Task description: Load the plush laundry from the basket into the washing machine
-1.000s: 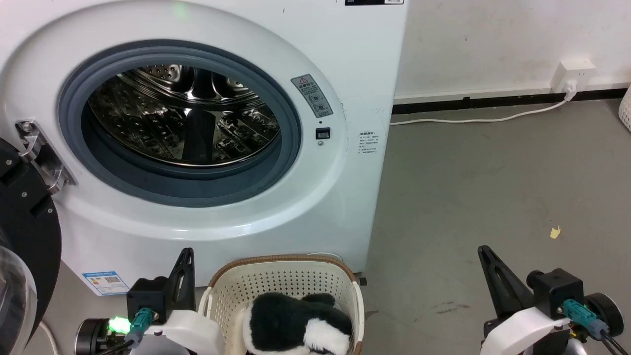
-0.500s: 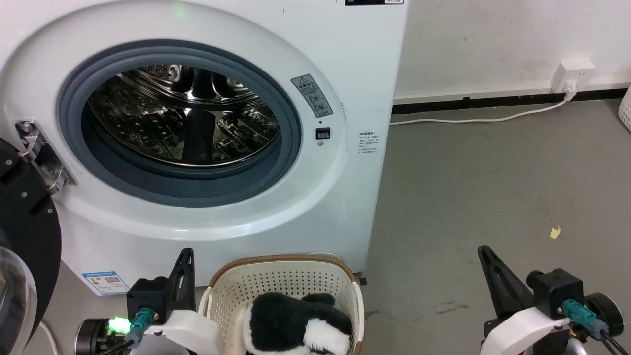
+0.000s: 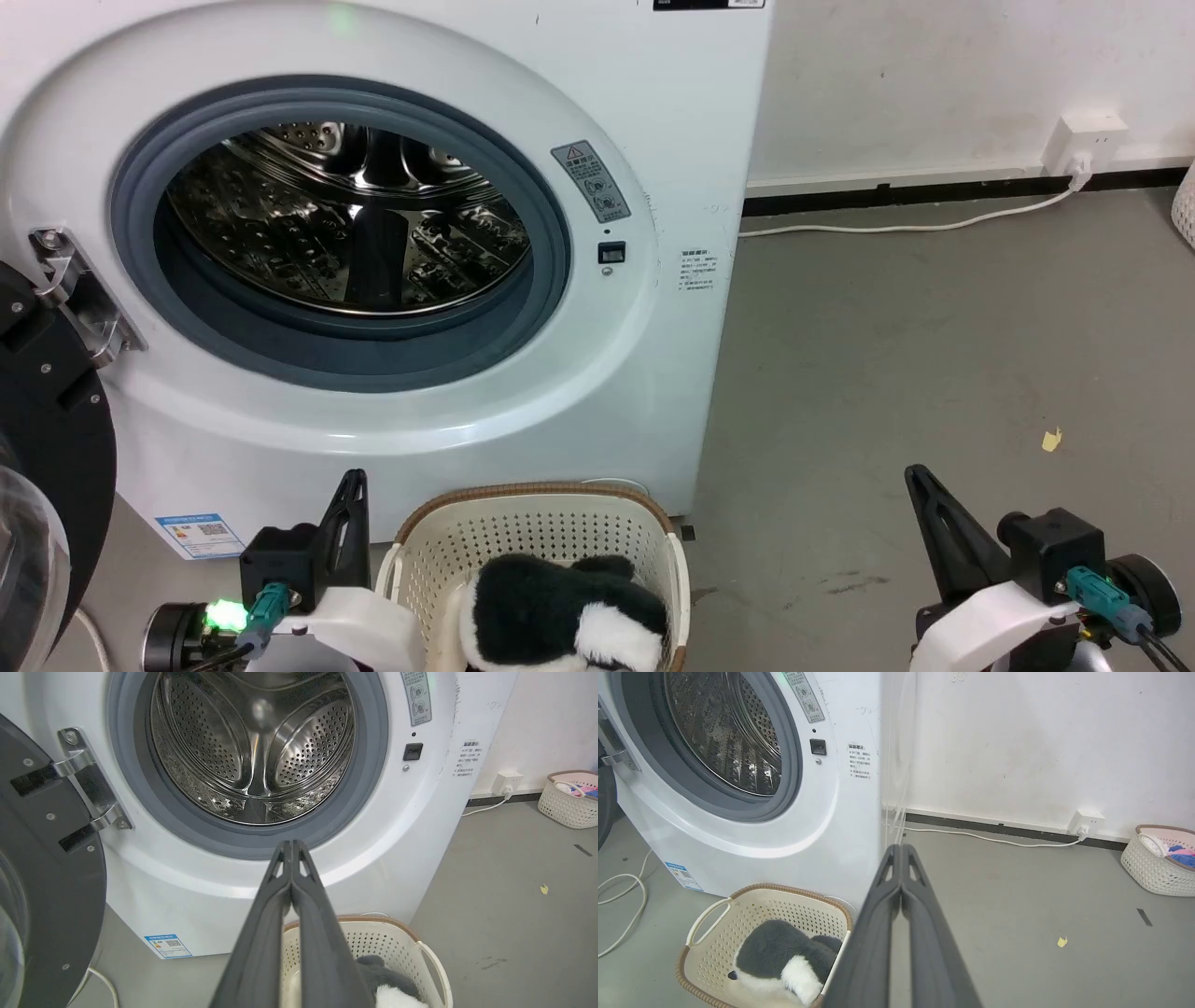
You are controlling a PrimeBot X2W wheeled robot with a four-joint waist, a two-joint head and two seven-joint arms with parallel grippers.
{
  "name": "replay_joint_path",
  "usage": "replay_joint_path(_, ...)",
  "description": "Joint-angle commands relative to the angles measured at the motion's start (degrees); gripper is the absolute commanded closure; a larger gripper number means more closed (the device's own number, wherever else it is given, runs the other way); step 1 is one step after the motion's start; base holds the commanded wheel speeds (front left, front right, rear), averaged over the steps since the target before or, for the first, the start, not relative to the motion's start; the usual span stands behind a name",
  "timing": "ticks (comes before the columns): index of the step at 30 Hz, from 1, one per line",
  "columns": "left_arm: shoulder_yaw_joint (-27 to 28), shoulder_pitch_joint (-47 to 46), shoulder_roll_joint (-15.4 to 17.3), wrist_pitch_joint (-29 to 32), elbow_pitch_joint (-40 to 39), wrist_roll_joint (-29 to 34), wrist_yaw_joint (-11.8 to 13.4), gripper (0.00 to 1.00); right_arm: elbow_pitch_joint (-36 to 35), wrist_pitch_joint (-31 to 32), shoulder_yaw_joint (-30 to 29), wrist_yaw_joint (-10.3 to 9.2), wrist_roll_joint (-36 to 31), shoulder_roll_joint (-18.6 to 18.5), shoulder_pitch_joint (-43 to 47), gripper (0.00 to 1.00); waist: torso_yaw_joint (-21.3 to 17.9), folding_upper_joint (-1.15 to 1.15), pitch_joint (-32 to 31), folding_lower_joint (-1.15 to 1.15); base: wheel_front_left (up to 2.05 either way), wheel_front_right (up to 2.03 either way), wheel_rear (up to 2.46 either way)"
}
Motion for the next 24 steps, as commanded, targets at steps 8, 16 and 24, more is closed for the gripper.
replay_joint_path(8, -0.6, 0.1, 0.0, -0.4, 0.3, -0.6, 0.2, 0.0, 0.3, -0.3, 0.1, 0.0, 0.7, 0.0, 0.2, 0.0, 0.0, 0.0, 0.0, 0.0, 0.0, 0.0, 0.0)
replay_joint_path(16, -1.9, -0.2, 0.0, -1.3, 1.3, -2.2, 0.8, 0.0, 1.1, -1.2, 0.2, 0.0, 2.2, 0.0, 0.5, 0.0, -0.1, 0.0, 0.2, 0.0, 0.0, 0.0, 0.0)
replay_joint_path(24, -3.3, -1.3, 0.0, -1.7, 3.6, -4.1, 1.3, 0.0, 1.9, -2.1, 0.2, -0.01, 3.9, 0.0, 0.5, 0.0, -0.3, 0.0, 0.8, 0.0, 0.0, 0.0, 0.0)
